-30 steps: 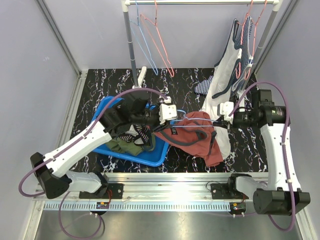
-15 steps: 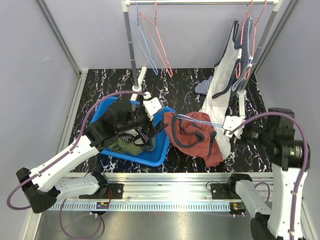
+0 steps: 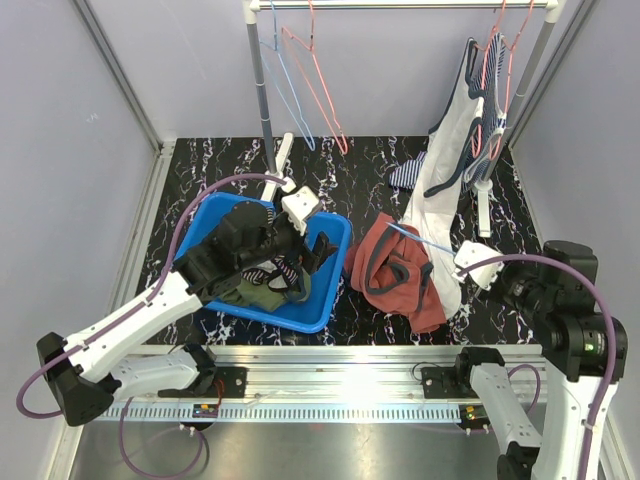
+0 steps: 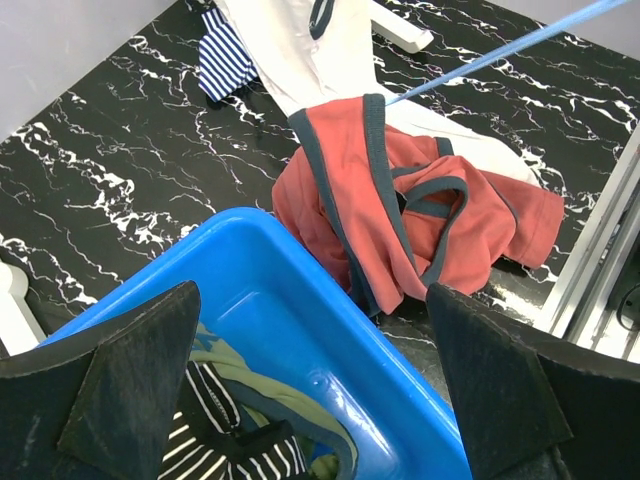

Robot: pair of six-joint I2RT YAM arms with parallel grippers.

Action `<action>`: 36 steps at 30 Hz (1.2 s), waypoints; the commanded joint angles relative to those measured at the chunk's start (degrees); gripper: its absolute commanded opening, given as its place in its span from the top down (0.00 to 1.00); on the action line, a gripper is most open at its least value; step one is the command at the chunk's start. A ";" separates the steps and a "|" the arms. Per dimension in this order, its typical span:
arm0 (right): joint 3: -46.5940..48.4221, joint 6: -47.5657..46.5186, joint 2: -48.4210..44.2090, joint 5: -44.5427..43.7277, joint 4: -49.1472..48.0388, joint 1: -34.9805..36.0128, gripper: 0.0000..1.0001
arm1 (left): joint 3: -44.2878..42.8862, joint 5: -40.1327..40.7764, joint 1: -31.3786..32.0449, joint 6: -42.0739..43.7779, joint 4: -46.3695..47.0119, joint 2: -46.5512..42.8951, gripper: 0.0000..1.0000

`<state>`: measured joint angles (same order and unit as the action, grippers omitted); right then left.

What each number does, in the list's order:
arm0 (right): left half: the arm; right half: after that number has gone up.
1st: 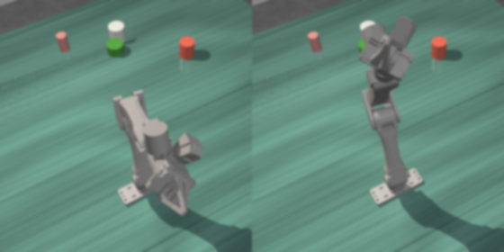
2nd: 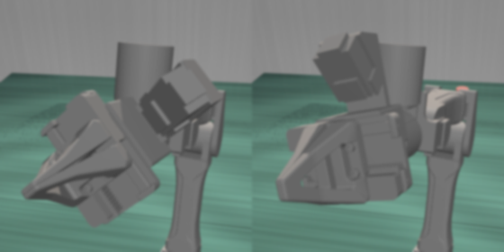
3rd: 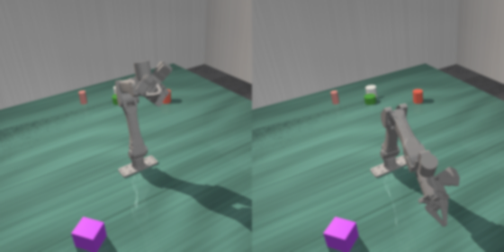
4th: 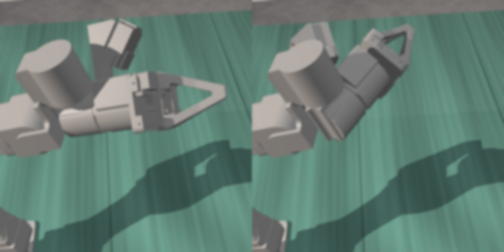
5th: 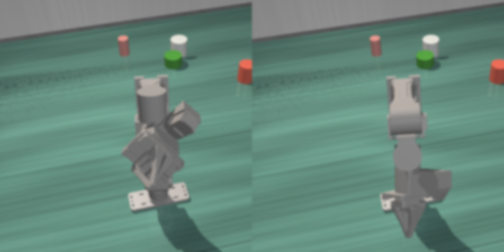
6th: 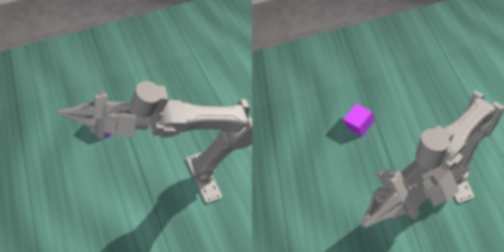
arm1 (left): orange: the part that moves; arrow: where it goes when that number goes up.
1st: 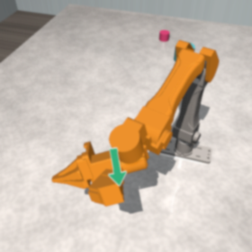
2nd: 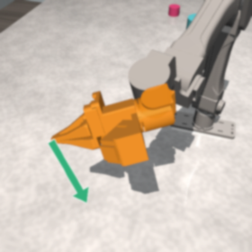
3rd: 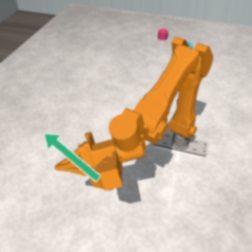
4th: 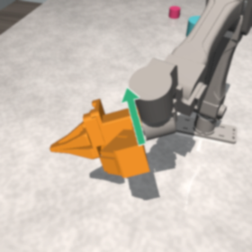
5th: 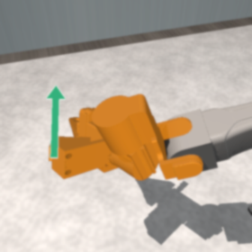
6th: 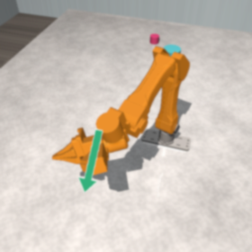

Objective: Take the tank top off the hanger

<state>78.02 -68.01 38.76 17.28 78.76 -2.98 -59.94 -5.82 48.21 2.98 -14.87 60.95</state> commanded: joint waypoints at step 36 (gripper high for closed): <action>10.84 13.43 13.45 14.10 10.45 0.17 1.00 | -5.09 -3.40 -0.04 -23.11 18.92 28.08 0.19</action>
<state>85.60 -56.58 53.89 28.53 78.35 -2.98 -62.92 -7.97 48.21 -20.14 -0.64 86.83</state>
